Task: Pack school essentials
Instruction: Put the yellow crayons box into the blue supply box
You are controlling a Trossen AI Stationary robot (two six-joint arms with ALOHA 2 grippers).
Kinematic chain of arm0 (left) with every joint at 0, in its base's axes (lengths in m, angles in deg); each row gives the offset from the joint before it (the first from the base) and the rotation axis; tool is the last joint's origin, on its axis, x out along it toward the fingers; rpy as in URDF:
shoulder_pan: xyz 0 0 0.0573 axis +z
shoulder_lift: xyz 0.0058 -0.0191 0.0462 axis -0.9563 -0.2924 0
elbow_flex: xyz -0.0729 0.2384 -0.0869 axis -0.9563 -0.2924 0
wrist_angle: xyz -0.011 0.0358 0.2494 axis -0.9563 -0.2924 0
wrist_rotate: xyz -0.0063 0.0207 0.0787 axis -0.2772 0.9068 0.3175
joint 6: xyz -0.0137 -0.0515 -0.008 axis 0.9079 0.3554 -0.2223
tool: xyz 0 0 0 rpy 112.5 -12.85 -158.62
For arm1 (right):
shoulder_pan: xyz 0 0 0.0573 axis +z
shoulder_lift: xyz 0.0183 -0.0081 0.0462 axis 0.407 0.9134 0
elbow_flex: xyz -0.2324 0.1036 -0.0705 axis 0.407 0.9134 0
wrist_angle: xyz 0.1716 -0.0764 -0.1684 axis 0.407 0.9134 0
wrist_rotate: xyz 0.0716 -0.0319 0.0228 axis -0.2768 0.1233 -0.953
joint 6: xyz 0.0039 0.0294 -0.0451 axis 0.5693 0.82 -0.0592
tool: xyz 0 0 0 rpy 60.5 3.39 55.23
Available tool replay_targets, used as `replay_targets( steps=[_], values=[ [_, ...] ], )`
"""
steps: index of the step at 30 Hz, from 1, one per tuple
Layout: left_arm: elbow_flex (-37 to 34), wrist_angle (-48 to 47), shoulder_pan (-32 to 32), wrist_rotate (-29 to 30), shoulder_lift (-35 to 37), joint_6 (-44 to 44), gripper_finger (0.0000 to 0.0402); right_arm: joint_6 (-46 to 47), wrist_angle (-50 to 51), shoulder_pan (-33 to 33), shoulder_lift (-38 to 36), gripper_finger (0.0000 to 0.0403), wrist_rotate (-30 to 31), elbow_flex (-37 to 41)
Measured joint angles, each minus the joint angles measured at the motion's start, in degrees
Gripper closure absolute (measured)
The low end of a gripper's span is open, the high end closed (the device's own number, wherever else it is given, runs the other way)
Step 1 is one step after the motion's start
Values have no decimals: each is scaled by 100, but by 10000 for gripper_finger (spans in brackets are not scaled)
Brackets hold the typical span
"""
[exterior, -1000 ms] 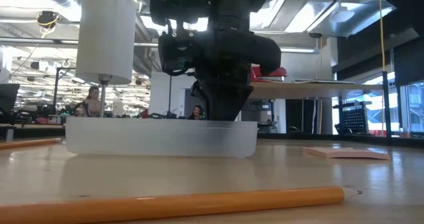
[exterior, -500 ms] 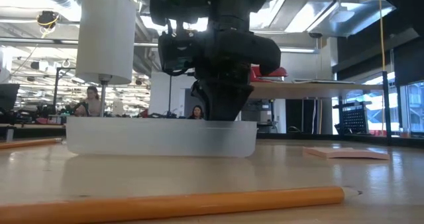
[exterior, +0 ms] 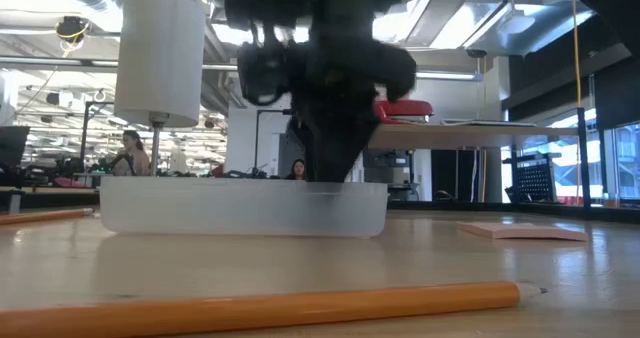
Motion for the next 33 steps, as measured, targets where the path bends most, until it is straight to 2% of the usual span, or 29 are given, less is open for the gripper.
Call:
replay_targets(
  steps=[8,19,23,27,30,33],
  values=[
    [0,-121,-90,-93,4,3,401,151,664,-26,-2,264,52,-983],
    [0,-387,-870,-293,7,801,401,1,1839,-51,-148,264,-13,-2389],
    [0,-435,-1256,-443,-9,1225,401,0,1913,-52,-597,264,-19,-2344],
    [1,-476,-1622,-831,-133,1525,401,11,1853,-52,-1086,264,-25,-2077],
    [2,-478,-1830,-1096,-311,1925,401,62,1443,-52,-1526,264,41,-1459],
    [2,-472,-2010,-1327,-495,2355,401,213,897,-52,-2091,264,48,-492]
  ],
)
